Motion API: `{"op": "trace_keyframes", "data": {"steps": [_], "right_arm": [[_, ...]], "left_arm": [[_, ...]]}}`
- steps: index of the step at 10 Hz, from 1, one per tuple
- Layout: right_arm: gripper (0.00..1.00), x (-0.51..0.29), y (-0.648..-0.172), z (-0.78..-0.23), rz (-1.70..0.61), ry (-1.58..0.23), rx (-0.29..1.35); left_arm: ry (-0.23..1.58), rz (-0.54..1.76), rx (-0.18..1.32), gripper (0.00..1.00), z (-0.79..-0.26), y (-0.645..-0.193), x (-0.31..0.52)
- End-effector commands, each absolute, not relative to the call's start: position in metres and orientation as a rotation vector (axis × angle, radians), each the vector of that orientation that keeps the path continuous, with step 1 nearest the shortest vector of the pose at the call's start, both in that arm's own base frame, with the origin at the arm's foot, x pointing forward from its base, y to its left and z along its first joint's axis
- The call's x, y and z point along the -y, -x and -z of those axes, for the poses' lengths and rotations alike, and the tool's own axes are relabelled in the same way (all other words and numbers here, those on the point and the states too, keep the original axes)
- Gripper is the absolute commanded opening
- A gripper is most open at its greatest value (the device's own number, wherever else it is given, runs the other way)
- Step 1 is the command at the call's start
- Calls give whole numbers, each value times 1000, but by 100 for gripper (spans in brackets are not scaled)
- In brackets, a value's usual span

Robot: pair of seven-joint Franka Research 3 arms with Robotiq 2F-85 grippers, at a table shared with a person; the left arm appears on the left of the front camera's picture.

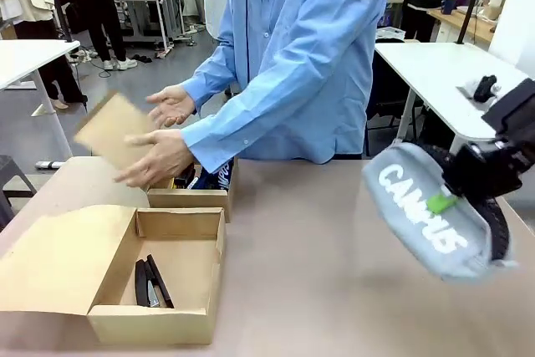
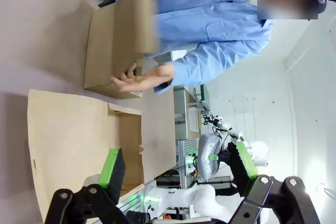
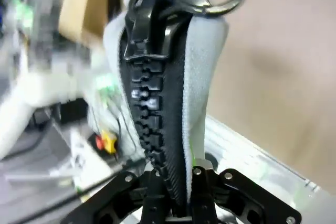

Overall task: Place items inside the box.
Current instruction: Pick up a Pencil pouch or Stapler and place it inside the Mailer Box closest to the robot.

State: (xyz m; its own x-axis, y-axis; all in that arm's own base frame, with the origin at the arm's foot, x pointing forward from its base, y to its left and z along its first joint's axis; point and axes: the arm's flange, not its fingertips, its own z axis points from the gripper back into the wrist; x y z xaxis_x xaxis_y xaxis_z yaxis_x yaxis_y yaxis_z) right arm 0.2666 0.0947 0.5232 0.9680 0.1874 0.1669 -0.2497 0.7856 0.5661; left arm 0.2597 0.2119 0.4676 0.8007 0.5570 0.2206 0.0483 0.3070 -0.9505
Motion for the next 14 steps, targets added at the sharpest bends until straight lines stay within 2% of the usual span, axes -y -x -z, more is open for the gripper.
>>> {"op": "trace_keyframes", "data": {"steps": [1,3,4,6,8,9,11,14], "right_arm": [[0,-95,-259,-516,-394,-642,52],[0,-95,-259,-516,-394,-642,52],[7,-99,-264,-521,-276,-624,87],[7,-134,-278,-524,-13,-659,119],[7,-186,-305,-514,147,-595,56],[7,-207,-316,-506,134,-538,-2],[7,-191,-311,-513,133,-587,-19],[7,-109,-270,-528,104,-759,9]], "left_arm": [[1242,-348,605,100,-468,-259,-211],[1242,-348,605,100,-468,-259,-211],[1242,-348,605,100,-468,-259,-211],[1242,-348,605,100,-468,-259,-211],[1242,-348,605,100,-468,-259,-211],[1242,-348,605,100,-468,-259,-211],[1242,-348,605,100,-468,-259,-211],[1242,-348,605,100,-468,-259,-211]]}}
